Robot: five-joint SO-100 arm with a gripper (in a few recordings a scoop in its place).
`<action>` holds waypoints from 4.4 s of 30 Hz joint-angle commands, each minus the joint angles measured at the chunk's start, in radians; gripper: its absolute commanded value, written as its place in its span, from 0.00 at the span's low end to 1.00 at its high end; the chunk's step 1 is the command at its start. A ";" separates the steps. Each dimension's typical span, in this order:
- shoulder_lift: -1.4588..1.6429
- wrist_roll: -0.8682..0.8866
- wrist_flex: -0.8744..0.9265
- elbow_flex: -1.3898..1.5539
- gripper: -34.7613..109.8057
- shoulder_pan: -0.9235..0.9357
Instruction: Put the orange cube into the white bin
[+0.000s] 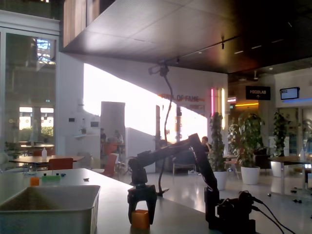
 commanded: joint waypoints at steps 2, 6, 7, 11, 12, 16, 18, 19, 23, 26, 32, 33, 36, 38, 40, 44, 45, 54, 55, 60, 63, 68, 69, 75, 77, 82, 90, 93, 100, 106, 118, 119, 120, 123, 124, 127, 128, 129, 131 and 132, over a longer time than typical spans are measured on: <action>0.025 -0.009 -0.008 -0.023 0.53 0.003; 0.025 -0.009 -0.008 -0.021 0.53 0.005; 0.025 -0.009 -0.008 -0.021 0.53 0.005; 0.025 -0.009 -0.008 -0.021 0.50 0.005; 0.025 -0.009 -0.008 -0.023 0.48 0.005; 0.025 -0.009 -0.008 -0.029 0.41 -0.003; 0.025 -0.009 -0.017 -0.031 0.40 -0.003; 0.025 -0.009 -0.029 -0.026 0.40 -0.002; 0.044 -0.008 -0.040 -0.018 0.40 -0.005; 0.044 -0.008 -0.040 -0.018 0.40 0.002; 0.048 -0.008 -0.029 -0.032 0.40 0.012; 0.060 -0.008 -0.028 -0.032 0.40 0.023; 0.123 -0.008 -0.026 -0.028 0.40 0.054; 0.163 -0.006 -0.026 -0.026 0.40 0.069; 0.198 -0.006 -0.026 -0.025 0.40 0.094; 0.276 -0.006 -0.025 -0.032 0.40 0.143; 0.302 -0.006 -0.026 -0.032 0.40 0.156; 0.534 -0.009 -0.069 -0.075 0.40 0.150; 0.538 -0.008 -0.083 -0.103 0.40 0.129; 0.525 -0.006 -0.115 -0.259 0.40 0.049; 0.459 -0.005 -0.183 -0.321 0.40 -0.018; 0.341 -0.002 -0.377 -0.364 0.40 -0.095; 0.319 -0.002 -0.423 -0.365 0.40 -0.109; 0.164 -0.005 -0.726 -0.365 0.40 -0.166; 0.118 -0.005 -0.819 -0.365 0.40 -0.169; 0.044 -0.006 -0.986 -0.365 0.40 -0.169; -0.018 -0.006 -1.003 -0.365 0.52 -0.210; -0.018 -0.003 -1.002 -0.351 0.60 -0.225; 0.018 -0.002 -0.999 -0.364 0.63 -0.210; 0.160 0.000 -0.962 -0.348 0.63 -0.169; 0.675 -0.038 -0.213 -0.348 0.63 -0.216; 0.681 -0.081 -0.161 -0.347 0.63 -0.249; 0.681 -0.143 -0.107 -0.345 0.63 -0.279; 0.676 -0.376 0.058 -0.345 0.63 -0.325; 0.675 -0.433 0.110 -0.344 0.63 -0.328; 0.675 -0.489 0.236 -0.284 0.63 -0.331; 0.676 -0.485 0.255 -0.245 0.63 -0.327; 0.678 -0.468 0.258 -0.201 0.64 -0.318; 0.690 -0.413 0.255 -0.095 0.64 -0.311; 0.690 -0.377 0.252 -0.043 0.64 -0.305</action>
